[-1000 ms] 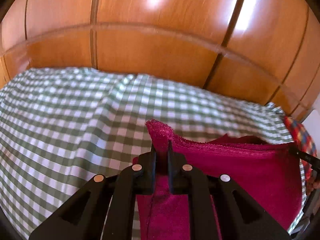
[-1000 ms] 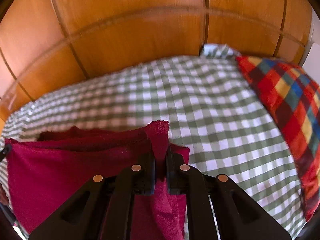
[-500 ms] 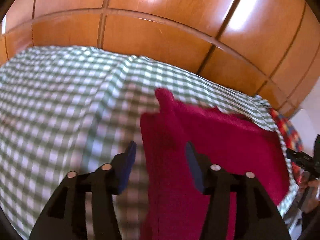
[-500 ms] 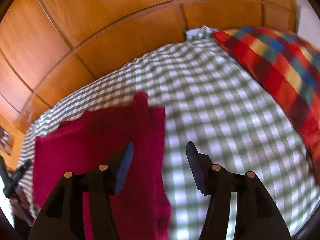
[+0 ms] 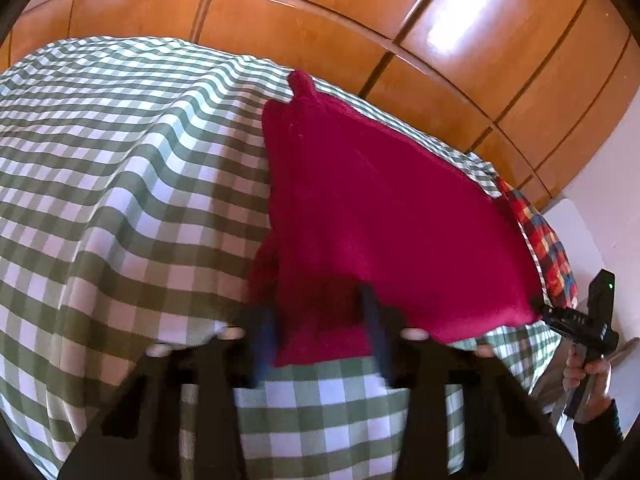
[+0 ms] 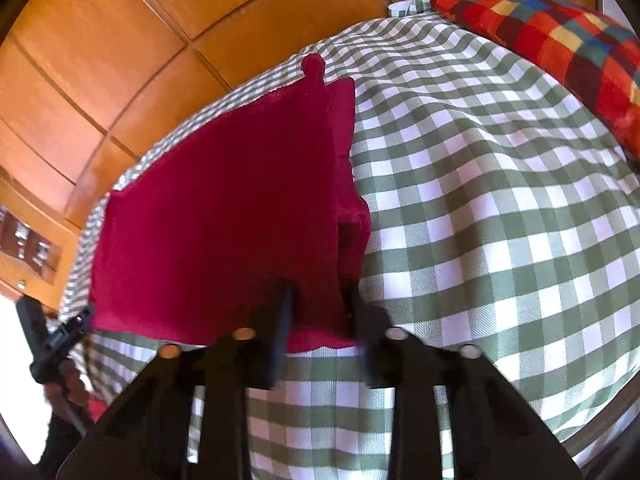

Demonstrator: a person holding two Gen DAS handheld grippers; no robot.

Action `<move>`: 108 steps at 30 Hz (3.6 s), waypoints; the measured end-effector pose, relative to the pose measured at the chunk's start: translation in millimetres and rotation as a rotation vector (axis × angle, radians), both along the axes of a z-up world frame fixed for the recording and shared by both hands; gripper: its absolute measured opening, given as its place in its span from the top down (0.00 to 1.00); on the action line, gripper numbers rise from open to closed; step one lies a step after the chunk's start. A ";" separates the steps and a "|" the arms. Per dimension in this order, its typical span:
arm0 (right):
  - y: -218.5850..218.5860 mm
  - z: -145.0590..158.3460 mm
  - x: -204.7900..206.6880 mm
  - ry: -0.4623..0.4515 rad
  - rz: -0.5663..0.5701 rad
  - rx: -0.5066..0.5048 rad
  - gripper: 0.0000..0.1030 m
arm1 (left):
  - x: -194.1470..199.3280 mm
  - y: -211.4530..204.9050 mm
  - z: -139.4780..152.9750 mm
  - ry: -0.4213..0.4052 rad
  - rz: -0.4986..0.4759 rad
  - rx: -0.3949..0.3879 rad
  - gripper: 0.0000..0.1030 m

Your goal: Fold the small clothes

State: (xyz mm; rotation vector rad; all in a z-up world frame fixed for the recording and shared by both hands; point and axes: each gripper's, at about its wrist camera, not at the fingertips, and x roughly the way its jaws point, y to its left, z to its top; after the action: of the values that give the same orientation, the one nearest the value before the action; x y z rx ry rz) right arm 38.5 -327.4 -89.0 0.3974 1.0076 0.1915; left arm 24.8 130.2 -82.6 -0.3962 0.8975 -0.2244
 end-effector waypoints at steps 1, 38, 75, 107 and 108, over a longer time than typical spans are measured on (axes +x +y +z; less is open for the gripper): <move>2.3 4.7 -1.3 -0.010 0.003 -0.017 0.88 | 1.0 3.1 -0.2 0.006 0.009 -0.003 0.83; 12.9 50.7 39.6 -0.096 -0.011 -0.273 0.42 | 32.7 18.8 37.9 -0.033 0.067 0.028 0.62; 45.9 36.9 105.2 -0.136 -0.075 -0.414 0.25 | 41.8 -14.6 39.8 -0.051 0.218 0.328 0.66; 225.8 0.6 35.5 -0.152 0.381 -0.242 0.14 | -34.0 -4.9 21.3 -0.013 0.185 0.293 0.63; 226.5 1.1 36.5 -0.151 0.381 -0.242 0.14 | -34.7 -5.7 20.2 -0.013 0.177 0.289 0.67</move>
State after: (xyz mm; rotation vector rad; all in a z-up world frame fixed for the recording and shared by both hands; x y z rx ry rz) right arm 75.0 -100.8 -87.9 -0.0334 0.9375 0.4306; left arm -9.9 124.5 -62.4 -0.2033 0.8621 0.0659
